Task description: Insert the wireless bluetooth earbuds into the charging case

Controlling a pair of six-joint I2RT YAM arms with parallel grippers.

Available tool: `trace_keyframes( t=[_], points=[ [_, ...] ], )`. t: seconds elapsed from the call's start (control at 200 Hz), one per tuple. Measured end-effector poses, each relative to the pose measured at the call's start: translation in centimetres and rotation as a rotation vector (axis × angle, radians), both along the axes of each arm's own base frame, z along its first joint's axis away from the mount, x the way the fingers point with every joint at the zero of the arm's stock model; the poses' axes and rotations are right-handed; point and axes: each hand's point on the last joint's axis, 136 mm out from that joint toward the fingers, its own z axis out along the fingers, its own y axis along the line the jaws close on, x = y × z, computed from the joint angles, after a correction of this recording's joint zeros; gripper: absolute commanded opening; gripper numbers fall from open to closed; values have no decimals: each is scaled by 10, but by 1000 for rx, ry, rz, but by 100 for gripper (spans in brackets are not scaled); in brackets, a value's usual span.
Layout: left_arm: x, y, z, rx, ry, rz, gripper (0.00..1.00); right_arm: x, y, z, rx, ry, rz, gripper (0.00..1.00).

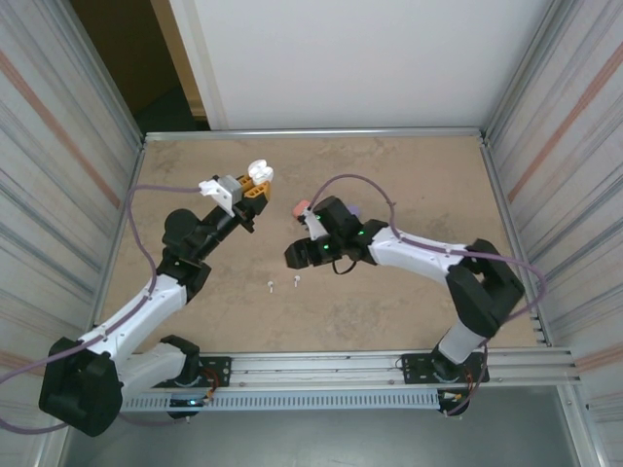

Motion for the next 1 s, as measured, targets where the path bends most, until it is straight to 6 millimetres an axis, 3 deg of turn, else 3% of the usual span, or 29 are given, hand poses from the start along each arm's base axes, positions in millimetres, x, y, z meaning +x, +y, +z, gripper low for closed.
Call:
trace_keyframes(
  t=[0.215,0.496,1.002],
  points=[
    [-2,7,5,-11,-15,36,0,-13,28,-36,-96,108,29,53],
    [-9,18,17,-18,-54,83,0,-13,46,-48,-160,124,44,48],
    [-8,19,12,-8,-44,92,0,-22,59,-81,-274,160,68,42]
  ],
)
